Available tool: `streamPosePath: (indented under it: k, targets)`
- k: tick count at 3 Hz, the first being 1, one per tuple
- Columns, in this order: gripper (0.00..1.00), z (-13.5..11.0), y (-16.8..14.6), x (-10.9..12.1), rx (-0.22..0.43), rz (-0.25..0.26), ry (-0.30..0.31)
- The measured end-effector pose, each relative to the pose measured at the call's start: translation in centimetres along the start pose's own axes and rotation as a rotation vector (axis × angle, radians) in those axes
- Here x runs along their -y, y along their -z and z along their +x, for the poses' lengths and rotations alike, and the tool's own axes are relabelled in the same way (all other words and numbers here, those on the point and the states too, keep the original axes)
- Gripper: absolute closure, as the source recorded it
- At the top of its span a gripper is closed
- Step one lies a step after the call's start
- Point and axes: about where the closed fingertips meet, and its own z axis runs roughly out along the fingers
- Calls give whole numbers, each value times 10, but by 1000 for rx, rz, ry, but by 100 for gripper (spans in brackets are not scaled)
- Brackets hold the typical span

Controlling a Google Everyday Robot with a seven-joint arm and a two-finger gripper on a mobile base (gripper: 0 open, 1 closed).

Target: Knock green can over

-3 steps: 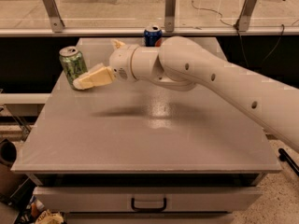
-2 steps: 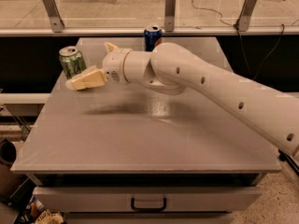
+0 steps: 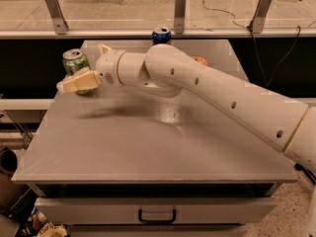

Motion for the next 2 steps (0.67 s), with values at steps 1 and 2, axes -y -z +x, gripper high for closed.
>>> streamPosePath:
  k: [1,2]
  targets:
    - [18,1,-18,-2,-9,-29,12]
    - [41,1,-22,-4,-10,-37,14]
